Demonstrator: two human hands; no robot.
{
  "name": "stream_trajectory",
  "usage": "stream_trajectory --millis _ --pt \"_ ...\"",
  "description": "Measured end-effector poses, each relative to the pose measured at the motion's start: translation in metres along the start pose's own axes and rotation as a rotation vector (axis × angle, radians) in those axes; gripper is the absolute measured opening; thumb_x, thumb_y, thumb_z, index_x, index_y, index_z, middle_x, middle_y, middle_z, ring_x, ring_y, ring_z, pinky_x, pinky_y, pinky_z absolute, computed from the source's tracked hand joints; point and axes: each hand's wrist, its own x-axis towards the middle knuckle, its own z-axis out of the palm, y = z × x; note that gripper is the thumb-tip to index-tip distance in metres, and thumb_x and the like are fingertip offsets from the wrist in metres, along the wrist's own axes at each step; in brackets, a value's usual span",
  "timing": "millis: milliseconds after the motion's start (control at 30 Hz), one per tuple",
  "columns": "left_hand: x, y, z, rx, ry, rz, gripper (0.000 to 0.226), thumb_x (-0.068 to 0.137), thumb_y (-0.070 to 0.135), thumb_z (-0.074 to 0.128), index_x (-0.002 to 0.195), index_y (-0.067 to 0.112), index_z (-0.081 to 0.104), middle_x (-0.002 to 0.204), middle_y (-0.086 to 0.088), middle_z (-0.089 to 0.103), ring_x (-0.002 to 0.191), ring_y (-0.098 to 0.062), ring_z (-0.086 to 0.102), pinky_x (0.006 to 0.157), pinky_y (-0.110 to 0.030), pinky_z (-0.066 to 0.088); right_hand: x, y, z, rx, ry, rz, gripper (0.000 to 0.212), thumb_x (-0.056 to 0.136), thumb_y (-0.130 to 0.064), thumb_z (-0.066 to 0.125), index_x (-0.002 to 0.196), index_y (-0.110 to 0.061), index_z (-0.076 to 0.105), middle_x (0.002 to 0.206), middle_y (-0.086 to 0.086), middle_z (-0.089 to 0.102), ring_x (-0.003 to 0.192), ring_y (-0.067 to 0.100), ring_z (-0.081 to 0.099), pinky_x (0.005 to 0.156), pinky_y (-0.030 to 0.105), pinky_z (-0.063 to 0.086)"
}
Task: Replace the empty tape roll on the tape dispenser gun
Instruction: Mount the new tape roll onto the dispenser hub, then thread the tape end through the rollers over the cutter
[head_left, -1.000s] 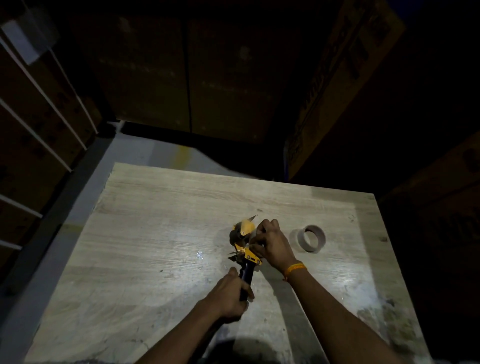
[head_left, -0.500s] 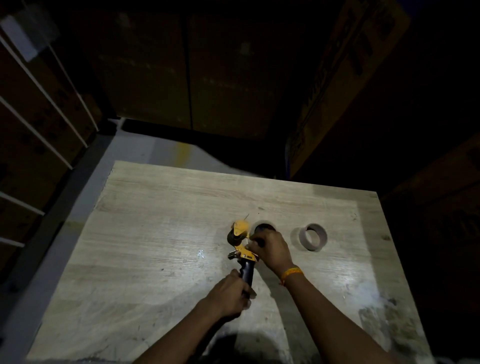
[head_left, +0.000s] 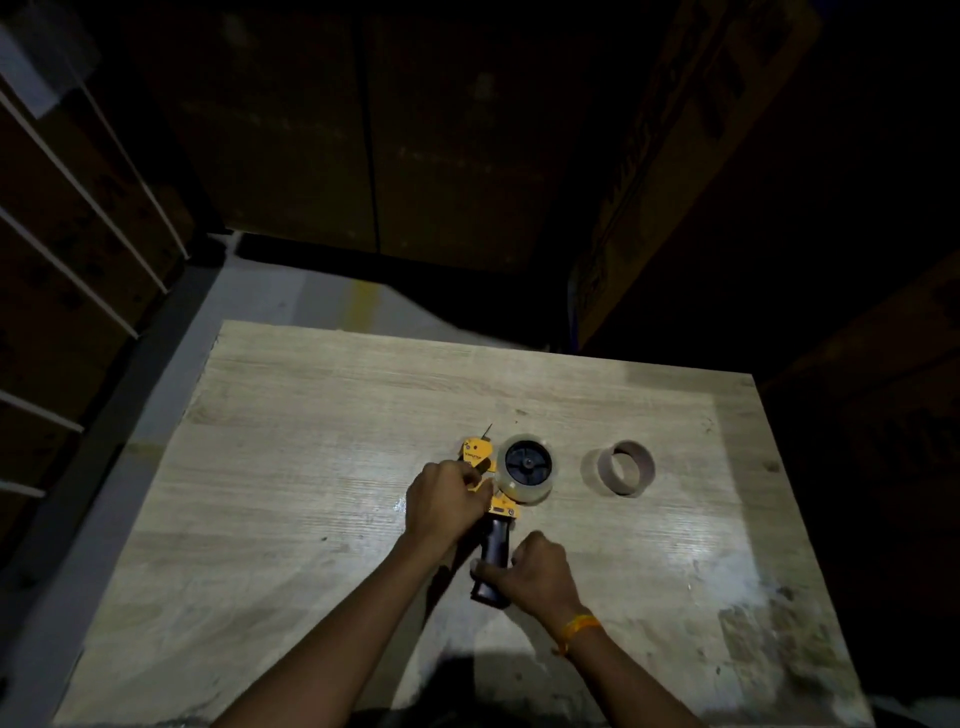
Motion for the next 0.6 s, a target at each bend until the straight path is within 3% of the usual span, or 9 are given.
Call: stream_trajectory --millis 100,167,233,300,367,433,500,600 --pt "0.017 0.011 0.011 0.099 -0.056 -0.015 0.034 0.079 0.053 0.075 0.096 0.024 0.082 0.097 -0.002 0.079 0.094 -0.026 0.074 0.070 -0.028 0.052 0.001 0.000 0.017 -0.002 -0.072 0.014 0.070 0.056 -0.078 0.075 0.079 -0.012 0.063 0.066 -0.004 0.061 0.049 0.000 0.051 0.040 0.019 0.034" --pt "0.024 0.016 0.016 0.168 -0.110 -0.016 0.028 0.080 0.047 0.077 0.092 0.022 0.081 0.096 -0.003 0.076 0.095 -0.027 0.073 0.071 -0.029 0.054 -0.001 -0.003 0.021 0.066 -0.102 0.011 0.058 0.064 -0.059 0.083 0.084 -0.005 0.074 0.073 0.001 0.073 0.046 -0.001 0.059 0.043 0.013 0.043" --pt "0.028 0.021 0.020 0.222 -0.138 0.001 0.025 0.083 0.042 0.077 0.092 0.018 0.077 0.095 -0.004 0.071 0.097 -0.027 0.072 0.071 -0.029 0.051 -0.005 -0.005 0.023 0.179 -0.124 0.016 0.045 0.076 -0.035 0.086 0.093 0.005 0.074 0.078 0.009 0.073 0.044 -0.010 0.061 0.043 0.007 0.043" --pt "0.031 0.026 0.021 0.269 -0.144 0.030 0.021 0.085 0.036 0.077 0.094 0.018 0.072 0.105 -0.007 0.070 0.103 -0.029 0.070 0.074 -0.030 0.048 -0.008 -0.009 0.026 0.253 -0.129 0.017 0.039 0.082 -0.026 0.084 0.098 0.008 0.072 0.081 0.011 0.071 0.043 -0.013 0.059 0.043 0.005 0.042" --pt "0.038 0.027 0.022 0.320 -0.156 0.077 0.014 0.084 0.027 0.074 0.094 0.017 0.071 0.110 -0.009 0.071 0.107 -0.032 0.069 0.080 -0.033 0.053 -0.011 -0.012 0.029 0.318 -0.122 0.037 0.038 0.088 -0.023 0.079 0.105 0.008 0.065 0.083 0.014 0.070 0.041 -0.008 0.060 0.042 0.007 0.043" --pt "0.043 0.026 0.020 0.372 -0.194 0.140 0.015 0.083 0.023 0.073 0.094 0.014 0.077 0.108 -0.011 0.074 0.105 -0.033 0.071 0.082 -0.037 0.057 -0.013 -0.015 0.031 0.405 -0.158 0.119 0.029 0.094 -0.015 0.070 0.110 0.005 0.056 0.079 0.019 0.068 0.037 0.005 0.061 0.040 0.020 0.048" --pt "0.048 0.024 0.018 0.412 -0.231 0.220 0.017 0.086 0.026 0.075 0.095 0.014 0.081 0.106 -0.011 0.075 0.103 -0.033 0.071 0.082 -0.037 0.057 -0.015 -0.020 0.031 0.501 -0.186 0.200 0.018 0.095 -0.011 0.062 0.107 -0.002 0.051 0.073 0.021 0.063 0.037 0.021 0.059 0.041 0.029 0.050" --pt "0.051 0.019 0.012 0.523 -0.258 0.352 0.022 0.089 0.034 0.074 0.100 0.016 0.081 0.108 -0.012 0.074 0.103 -0.033 0.071 0.083 -0.036 0.055 -0.014 -0.021 0.033 0.548 -0.157 0.230 0.017 0.095 -0.015 0.061 0.103 -0.007 0.048 0.069 0.021 0.059 0.037 0.024 0.054 0.039 0.031 0.048"
